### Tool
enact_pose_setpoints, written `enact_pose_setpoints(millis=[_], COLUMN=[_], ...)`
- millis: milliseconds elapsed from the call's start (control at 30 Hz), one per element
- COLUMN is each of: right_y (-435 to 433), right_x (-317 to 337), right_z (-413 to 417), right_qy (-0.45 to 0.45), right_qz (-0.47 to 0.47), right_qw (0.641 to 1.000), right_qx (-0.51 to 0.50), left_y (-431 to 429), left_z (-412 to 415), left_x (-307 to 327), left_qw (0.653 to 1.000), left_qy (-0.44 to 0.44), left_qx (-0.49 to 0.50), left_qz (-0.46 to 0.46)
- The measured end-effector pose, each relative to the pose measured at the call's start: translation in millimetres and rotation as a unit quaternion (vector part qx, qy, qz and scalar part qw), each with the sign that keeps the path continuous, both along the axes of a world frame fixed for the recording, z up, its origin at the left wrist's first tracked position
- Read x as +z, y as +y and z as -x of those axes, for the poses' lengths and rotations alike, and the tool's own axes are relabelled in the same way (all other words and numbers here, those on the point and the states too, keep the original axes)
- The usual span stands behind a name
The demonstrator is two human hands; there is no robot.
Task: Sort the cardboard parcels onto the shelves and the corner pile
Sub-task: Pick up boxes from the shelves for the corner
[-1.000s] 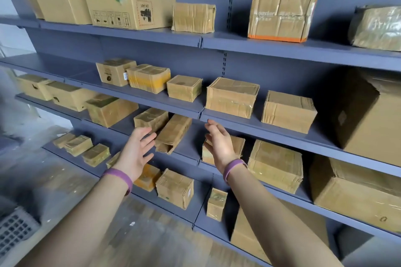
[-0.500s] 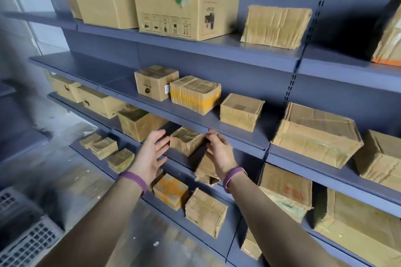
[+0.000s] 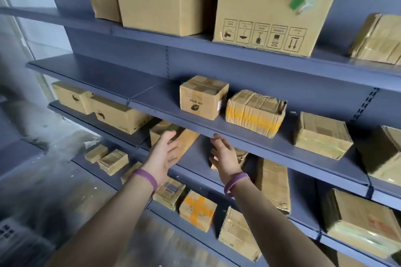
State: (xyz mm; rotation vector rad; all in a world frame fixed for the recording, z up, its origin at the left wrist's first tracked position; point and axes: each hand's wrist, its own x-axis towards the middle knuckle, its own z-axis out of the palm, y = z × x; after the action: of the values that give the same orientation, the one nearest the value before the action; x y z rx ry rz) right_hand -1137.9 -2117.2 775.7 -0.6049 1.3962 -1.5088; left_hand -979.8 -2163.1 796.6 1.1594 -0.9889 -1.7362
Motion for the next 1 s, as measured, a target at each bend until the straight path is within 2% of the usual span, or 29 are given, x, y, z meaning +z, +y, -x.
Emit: enact_pose_setpoints(millis=[433, 667, 1000], right_y=[-171, -274, -428], right_x=[-31, -65, -81], right_z=[-143, -204, -305], right_qy=[0.007, -0.002, -0.009], right_qz=[-0.017, -0.033, -0.081], right_qw=[1.000, 0.994, 0.983], right_qx=[0.020, 0.101, 0.167], left_y=[-162, -257, -411], left_z=[-122, -180, -276], left_x=[-24, -52, -68], left_qw=[0.999, 0.998, 0.988], left_qy=[-0.022, -0.058, -0.112], left_qx=[0.022, 0.015, 0.086], left_qz=[-0.025, -0.021, -0.058])
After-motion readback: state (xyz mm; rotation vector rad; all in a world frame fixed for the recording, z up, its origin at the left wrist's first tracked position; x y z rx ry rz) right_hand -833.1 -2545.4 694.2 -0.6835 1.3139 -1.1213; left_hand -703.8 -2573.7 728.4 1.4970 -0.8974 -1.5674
